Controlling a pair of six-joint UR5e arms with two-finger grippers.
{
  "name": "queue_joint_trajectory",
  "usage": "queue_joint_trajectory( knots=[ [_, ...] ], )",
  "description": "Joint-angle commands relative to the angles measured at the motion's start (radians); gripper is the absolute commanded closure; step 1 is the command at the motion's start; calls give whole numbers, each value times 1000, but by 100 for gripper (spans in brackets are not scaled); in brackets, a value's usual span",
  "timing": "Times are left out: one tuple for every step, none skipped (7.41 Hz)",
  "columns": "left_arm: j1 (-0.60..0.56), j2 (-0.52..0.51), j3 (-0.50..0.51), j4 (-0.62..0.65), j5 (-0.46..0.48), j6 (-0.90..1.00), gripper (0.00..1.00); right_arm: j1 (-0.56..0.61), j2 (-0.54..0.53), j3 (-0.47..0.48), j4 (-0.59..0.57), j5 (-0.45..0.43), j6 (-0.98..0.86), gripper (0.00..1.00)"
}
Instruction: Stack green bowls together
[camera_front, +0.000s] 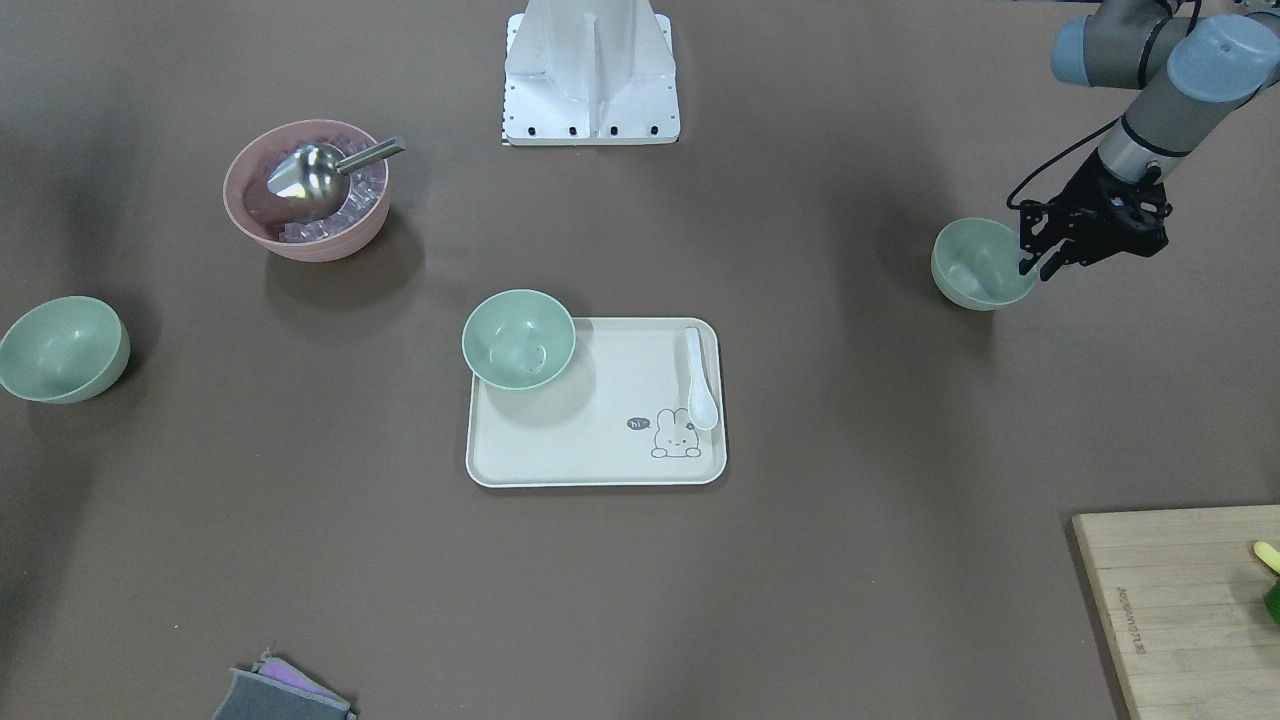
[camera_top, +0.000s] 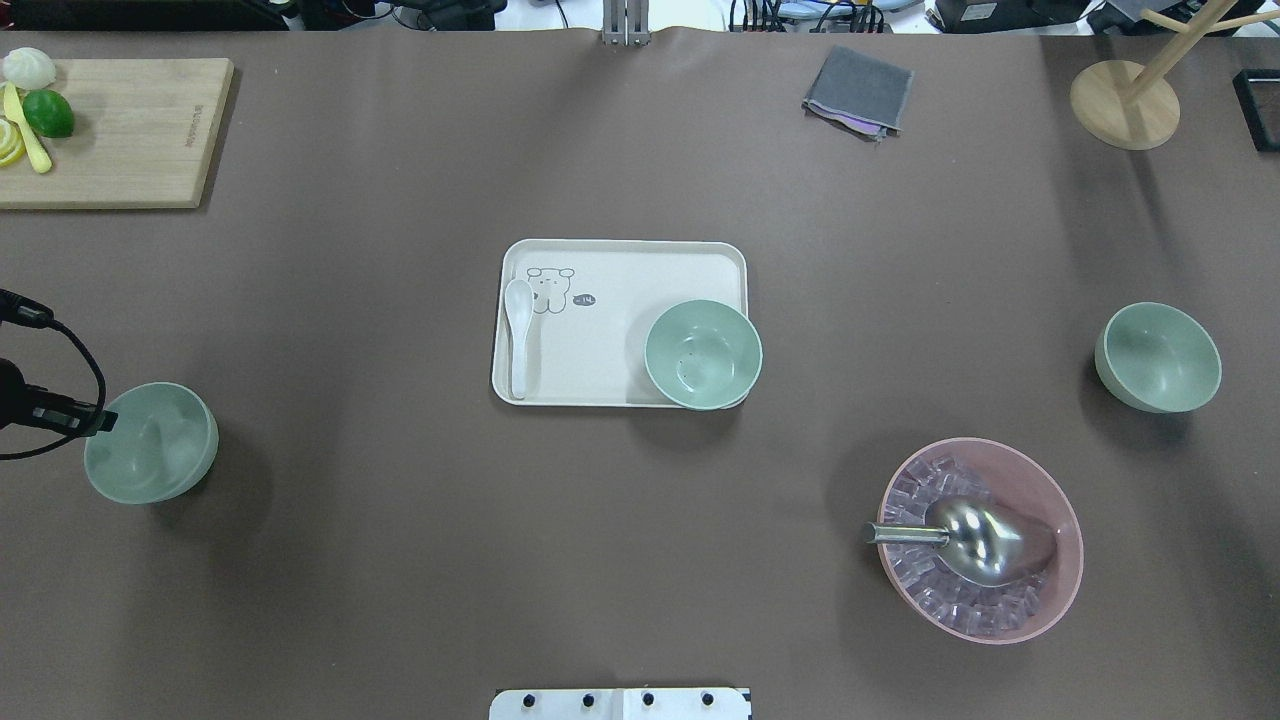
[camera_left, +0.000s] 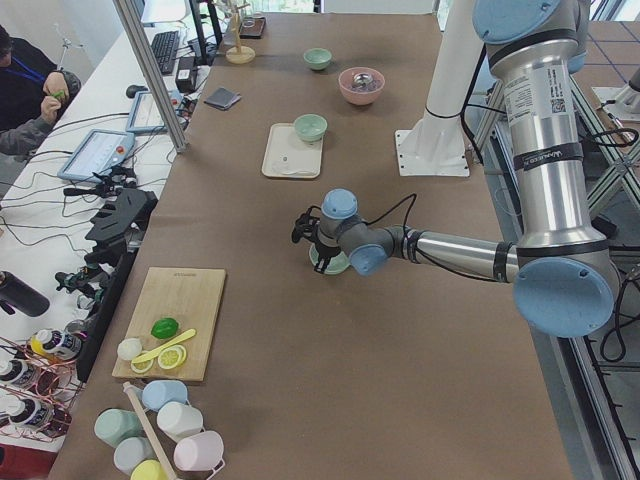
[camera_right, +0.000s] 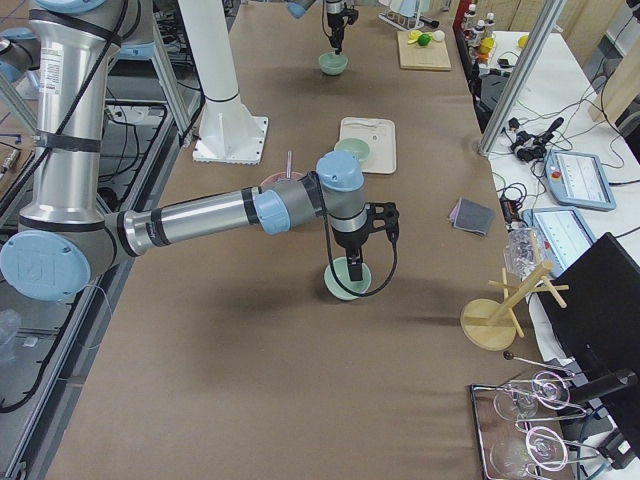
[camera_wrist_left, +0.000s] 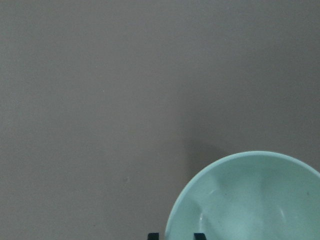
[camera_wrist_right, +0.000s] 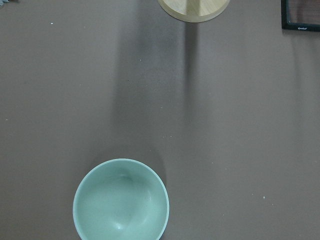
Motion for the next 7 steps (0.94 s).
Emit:
queue_joint_trajectory(
  knots=[
    [1,-2,17,-7,1,2,71,0,0,0,0,0,0,0],
    [1,-2,17,-7,1,2,73,0,0,0,0,0,-1,0],
    [1,-4,28,-19,3,2,73,0,-2,-1,0,0,-1,0],
    [2,-5,37,-33,3,2,74,0,-2,-1,0,0,-1,0],
    [10,-7,37,-33,1,1,75,0,-3,-1,-1,0,0,0],
    [16,-8,37,-35,3,2,77,0,-3,-1,-2,0,0,0],
    [17,-8,37,-41,3,2,80,2,-3,-3,-2,0,-1,0]
  ],
)
